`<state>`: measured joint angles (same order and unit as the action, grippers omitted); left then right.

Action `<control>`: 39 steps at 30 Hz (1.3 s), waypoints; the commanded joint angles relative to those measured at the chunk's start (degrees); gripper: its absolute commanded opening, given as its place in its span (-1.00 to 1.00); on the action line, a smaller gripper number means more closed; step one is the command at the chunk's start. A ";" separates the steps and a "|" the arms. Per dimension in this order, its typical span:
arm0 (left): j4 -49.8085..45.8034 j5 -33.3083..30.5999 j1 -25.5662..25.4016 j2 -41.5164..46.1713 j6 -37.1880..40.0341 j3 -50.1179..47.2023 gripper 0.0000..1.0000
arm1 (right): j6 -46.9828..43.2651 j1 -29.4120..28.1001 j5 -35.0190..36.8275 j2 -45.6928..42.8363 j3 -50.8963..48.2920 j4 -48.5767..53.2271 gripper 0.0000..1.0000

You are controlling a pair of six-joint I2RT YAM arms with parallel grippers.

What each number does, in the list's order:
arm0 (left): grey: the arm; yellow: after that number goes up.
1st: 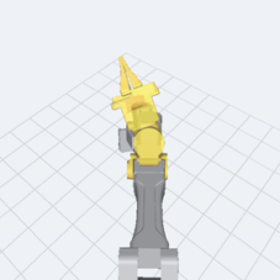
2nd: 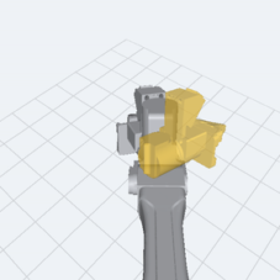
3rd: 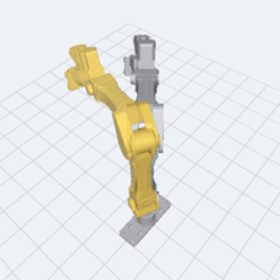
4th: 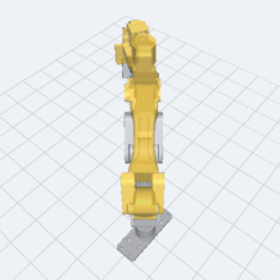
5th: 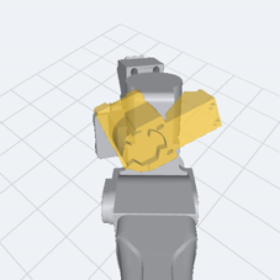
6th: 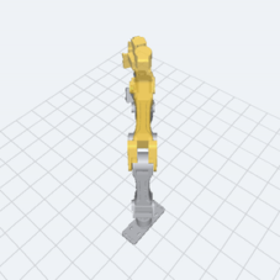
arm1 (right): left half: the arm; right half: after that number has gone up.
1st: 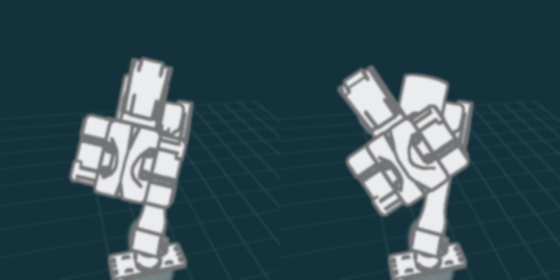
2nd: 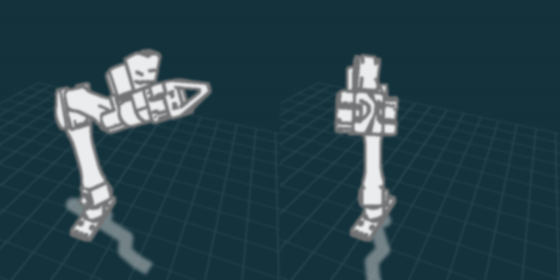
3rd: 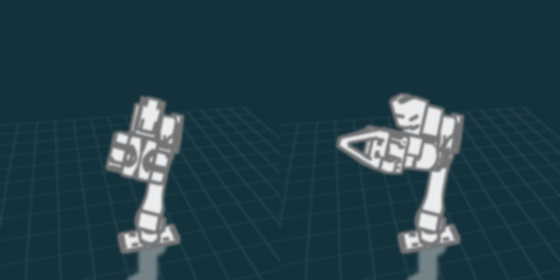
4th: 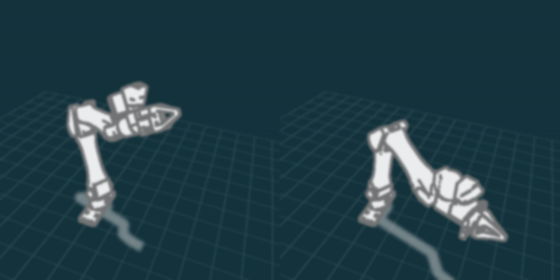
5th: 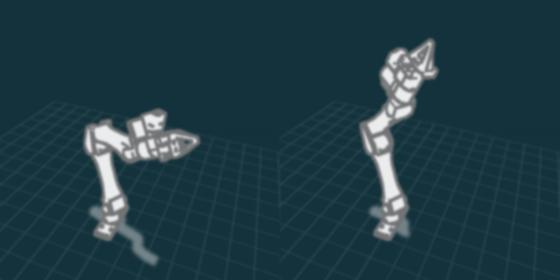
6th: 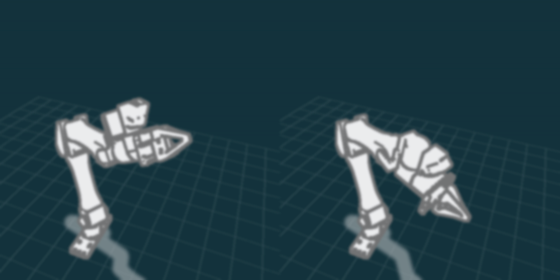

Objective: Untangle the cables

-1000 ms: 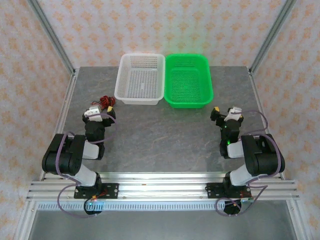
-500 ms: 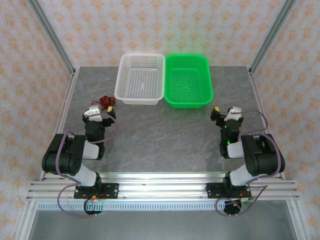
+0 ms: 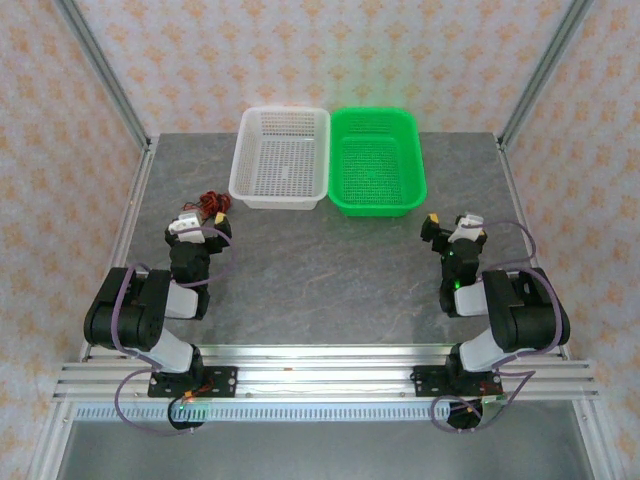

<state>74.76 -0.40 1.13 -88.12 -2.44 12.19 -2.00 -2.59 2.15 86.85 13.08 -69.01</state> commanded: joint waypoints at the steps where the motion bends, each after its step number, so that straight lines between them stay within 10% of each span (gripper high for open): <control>1: 0.21 0.76 0.04 0.24 1.18 0.43 0.98 | 0.05 0.13 -0.13 0.10 0.28 -1.37 1.00; 12: -12.62 -6.33 -0.07 13.25 -1.72 1.48 0.88 | 1.29 0.04 3.48 -3.76 0.14 1.43 0.96; 20: -44.87 -13.67 -0.06 24.28 -11.97 12.68 0.73 | 6.57 -1.09 7.34 -15.64 10.12 33.07 0.89; 26: -67.99 -15.69 0.18 19.78 -21.18 27.39 0.67 | 12.21 -2.41 2.51 -21.43 18.56 55.59 0.91; 39: -79.69 2.86 7.09 -7.74 -23.84 50.34 0.36 | 12.75 -3.11 -5.70 -22.27 25.86 70.23 0.88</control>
<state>0.71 -3.33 7.86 -92.23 -25.69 58.67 9.89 -5.15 -1.45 65.34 36.47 -2.96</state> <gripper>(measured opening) 0.684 0.942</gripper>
